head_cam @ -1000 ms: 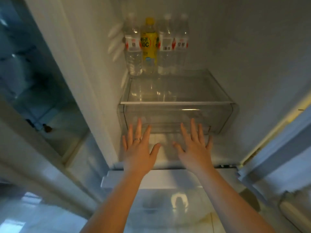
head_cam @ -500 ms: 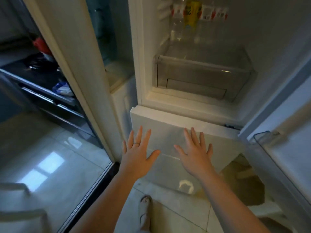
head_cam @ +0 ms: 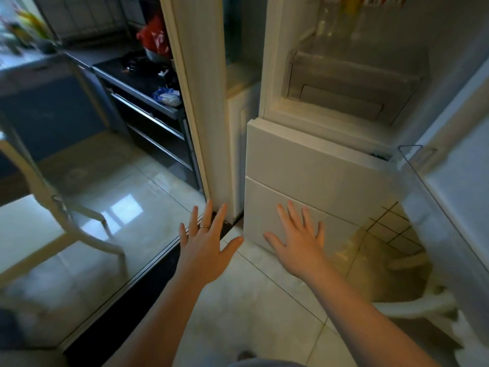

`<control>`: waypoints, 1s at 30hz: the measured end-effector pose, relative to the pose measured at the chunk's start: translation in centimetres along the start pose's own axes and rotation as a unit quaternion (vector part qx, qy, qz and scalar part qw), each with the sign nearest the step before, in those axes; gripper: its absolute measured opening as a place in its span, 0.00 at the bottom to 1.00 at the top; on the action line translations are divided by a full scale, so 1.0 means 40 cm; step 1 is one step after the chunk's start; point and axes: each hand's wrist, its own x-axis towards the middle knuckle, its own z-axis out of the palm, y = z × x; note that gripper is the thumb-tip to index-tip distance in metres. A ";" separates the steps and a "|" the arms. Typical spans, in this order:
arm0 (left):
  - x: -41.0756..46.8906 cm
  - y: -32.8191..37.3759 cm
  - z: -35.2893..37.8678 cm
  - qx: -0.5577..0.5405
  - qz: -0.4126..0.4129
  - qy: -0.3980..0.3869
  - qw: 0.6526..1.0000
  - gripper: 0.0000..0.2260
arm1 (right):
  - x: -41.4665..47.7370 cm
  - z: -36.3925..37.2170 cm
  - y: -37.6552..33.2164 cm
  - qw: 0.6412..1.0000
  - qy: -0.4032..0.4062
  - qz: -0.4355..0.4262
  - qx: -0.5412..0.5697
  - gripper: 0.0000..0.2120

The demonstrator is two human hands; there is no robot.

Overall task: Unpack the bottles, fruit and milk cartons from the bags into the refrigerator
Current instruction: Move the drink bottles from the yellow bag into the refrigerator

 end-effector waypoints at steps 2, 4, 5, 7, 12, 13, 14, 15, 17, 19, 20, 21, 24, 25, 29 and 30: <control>-0.073 -0.010 -0.005 0.010 -0.013 -0.002 1.000 0.40 | -0.056 0.014 -0.012 1.000 -0.002 -0.008 -0.003 0.34; -0.148 -0.018 -0.005 0.017 -0.023 -0.005 1.000 0.40 | -0.118 0.031 -0.026 1.000 -0.007 -0.013 -0.008 0.33; -0.186 -0.020 -0.004 0.018 -0.026 -0.005 0.999 0.40 | -0.151 0.041 -0.031 1.000 -0.009 -0.016 -0.011 0.33; -0.267 -0.024 0.000 0.023 -0.030 -0.009 0.999 0.39 | -0.226 0.062 -0.039 1.000 -0.007 -0.024 -0.012 0.33; -0.487 -0.030 0.040 0.016 -0.028 -0.022 0.999 0.37 | -0.445 0.138 -0.026 1.000 -0.004 -0.023 -0.009 0.33; -0.531 -0.033 0.056 0.016 -0.027 -0.024 0.999 0.37 | -0.491 0.155 -0.019 1.000 -0.004 -0.019 -0.010 0.33; -0.574 -0.035 0.073 0.016 -0.027 -0.026 0.999 0.37 | -0.538 0.171 -0.011 1.000 -0.006 -0.015 -0.009 0.33; -0.615 -0.036 0.092 0.013 -0.026 -0.030 0.999 0.36 | -0.582 0.186 -0.001 1.000 -0.010 -0.012 -0.005 0.33; -0.692 -0.028 0.125 0.007 -0.020 -0.038 0.999 0.36 | -0.666 0.211 0.024 1.000 -0.023 -0.002 0.002 0.33; -0.760 -0.011 0.153 0.011 -0.014 -0.054 0.998 0.37 | -0.739 0.226 0.052 1.000 -0.027 0.011 0.006 0.33; -0.792 0.002 0.165 0.015 -0.010 -0.067 0.998 0.37 | -0.777 0.230 0.067 0.999 -0.028 0.020 0.009 0.33; -0.817 0.013 0.176 0.015 -0.005 -0.074 0.997 0.37 | -0.809 0.234 0.081 0.999 -0.027 0.026 0.012 0.33; -0.882 0.068 0.208 0.003 0.024 -0.085 0.996 0.37 | -0.906 0.238 0.135 0.998 -0.024 0.049 0.017 0.33; -0.898 0.092 0.220 0.000 0.036 -0.091 0.995 0.37 | -0.936 0.238 0.159 0.998 -0.020 0.059 0.017 0.33; -0.948 0.219 0.272 -0.004 0.088 -0.117 0.989 0.38 | -1.043 0.220 0.274 0.995 -0.007 0.099 0.026 0.33; -0.957 0.256 0.286 -0.004 0.103 -0.121 0.987 0.38 | -1.068 0.211 0.310 0.994 -0.001 0.108 0.027 0.33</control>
